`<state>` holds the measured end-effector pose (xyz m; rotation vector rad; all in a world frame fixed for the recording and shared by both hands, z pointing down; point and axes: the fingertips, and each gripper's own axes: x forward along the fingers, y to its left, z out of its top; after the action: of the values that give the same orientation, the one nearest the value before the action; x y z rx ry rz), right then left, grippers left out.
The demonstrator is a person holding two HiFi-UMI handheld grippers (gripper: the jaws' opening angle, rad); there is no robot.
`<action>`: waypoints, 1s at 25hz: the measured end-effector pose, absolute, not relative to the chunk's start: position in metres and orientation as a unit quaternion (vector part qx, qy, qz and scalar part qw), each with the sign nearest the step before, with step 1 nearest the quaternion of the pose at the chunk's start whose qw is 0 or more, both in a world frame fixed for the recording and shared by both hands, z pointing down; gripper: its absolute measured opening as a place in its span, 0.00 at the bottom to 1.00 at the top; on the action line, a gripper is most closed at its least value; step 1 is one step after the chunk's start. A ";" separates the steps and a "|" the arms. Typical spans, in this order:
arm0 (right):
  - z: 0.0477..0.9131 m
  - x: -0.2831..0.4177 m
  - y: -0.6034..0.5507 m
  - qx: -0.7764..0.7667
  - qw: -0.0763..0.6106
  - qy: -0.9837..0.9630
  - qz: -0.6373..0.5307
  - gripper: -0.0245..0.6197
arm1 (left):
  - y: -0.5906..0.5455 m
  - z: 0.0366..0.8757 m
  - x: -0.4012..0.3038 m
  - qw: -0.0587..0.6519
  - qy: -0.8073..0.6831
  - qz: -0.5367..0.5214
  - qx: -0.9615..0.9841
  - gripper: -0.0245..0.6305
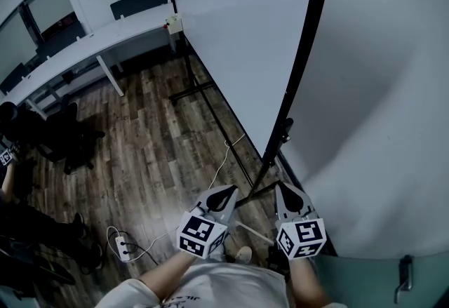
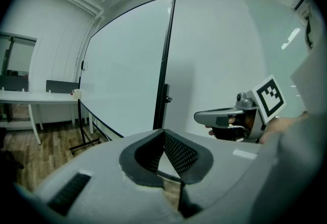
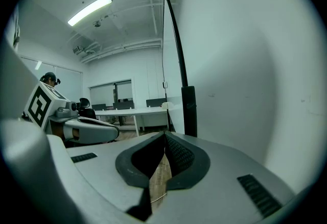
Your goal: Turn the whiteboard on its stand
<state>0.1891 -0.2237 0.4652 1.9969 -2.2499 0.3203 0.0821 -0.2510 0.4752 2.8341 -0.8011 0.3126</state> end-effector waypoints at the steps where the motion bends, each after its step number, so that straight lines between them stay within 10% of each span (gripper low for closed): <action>1: 0.463 0.192 -0.228 0.661 0.058 -0.741 0.103 0.05 | -0.254 0.474 0.084 0.088 -0.269 0.104 0.954 0.05; 20: 0.469 0.224 -0.298 0.672 0.064 -0.730 0.107 0.05 | -0.305 0.479 0.108 0.084 -0.260 0.108 0.956 0.05; 25: 0.476 0.231 -0.315 0.672 0.062 -0.729 0.118 0.24 | -0.314 0.479 0.118 0.086 -0.258 0.110 0.956 0.05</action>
<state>0.2313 -0.3153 0.4760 2.0301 -2.2034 0.3556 0.1178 -0.3144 0.4794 2.8501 -0.7678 0.3287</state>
